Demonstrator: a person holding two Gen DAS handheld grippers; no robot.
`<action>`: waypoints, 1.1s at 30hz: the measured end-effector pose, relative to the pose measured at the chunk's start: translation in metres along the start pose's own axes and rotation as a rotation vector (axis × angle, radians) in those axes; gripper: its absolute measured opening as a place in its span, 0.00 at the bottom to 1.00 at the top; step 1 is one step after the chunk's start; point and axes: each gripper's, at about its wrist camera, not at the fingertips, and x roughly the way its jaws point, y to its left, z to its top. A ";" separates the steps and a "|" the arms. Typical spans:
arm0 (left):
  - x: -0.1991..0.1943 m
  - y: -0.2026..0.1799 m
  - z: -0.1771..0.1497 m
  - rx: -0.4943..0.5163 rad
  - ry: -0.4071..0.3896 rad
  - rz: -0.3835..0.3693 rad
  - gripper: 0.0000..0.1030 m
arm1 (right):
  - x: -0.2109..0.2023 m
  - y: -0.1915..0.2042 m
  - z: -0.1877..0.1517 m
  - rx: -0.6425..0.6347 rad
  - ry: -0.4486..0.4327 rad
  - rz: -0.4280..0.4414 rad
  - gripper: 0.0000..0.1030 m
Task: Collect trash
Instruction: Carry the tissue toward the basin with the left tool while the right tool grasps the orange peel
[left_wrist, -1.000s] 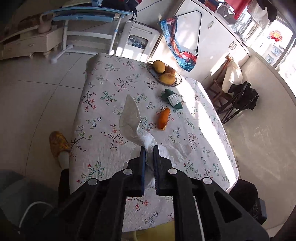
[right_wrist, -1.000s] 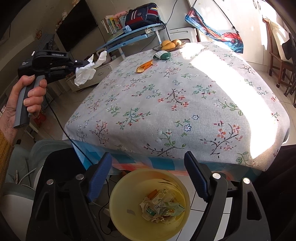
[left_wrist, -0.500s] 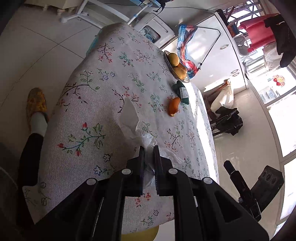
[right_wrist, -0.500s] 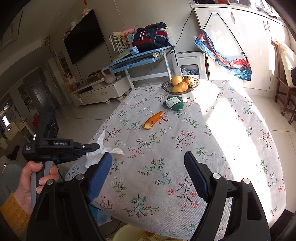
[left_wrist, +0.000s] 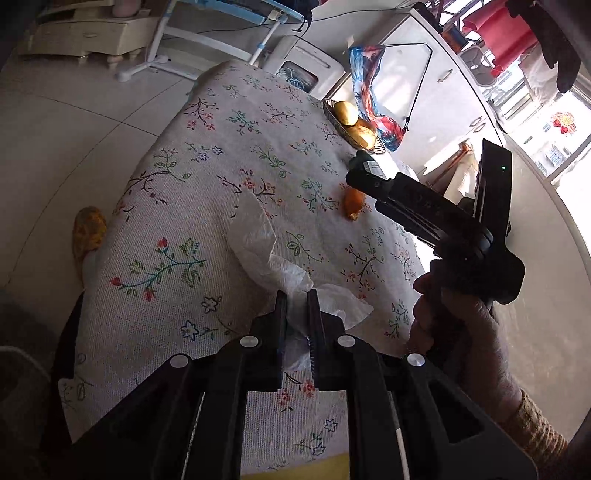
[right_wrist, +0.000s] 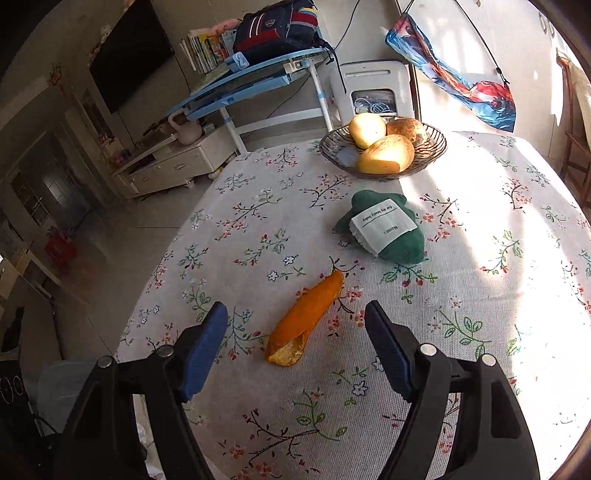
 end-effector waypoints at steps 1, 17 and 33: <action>0.000 -0.002 0.000 0.010 -0.003 0.013 0.10 | 0.004 0.002 0.001 -0.010 0.007 -0.008 0.68; -0.002 -0.035 -0.010 0.158 -0.042 0.191 0.10 | -0.008 -0.007 -0.015 -0.058 0.062 -0.001 0.16; -0.022 -0.064 -0.022 0.206 -0.063 0.162 0.10 | -0.099 -0.033 -0.080 0.049 0.032 0.142 0.16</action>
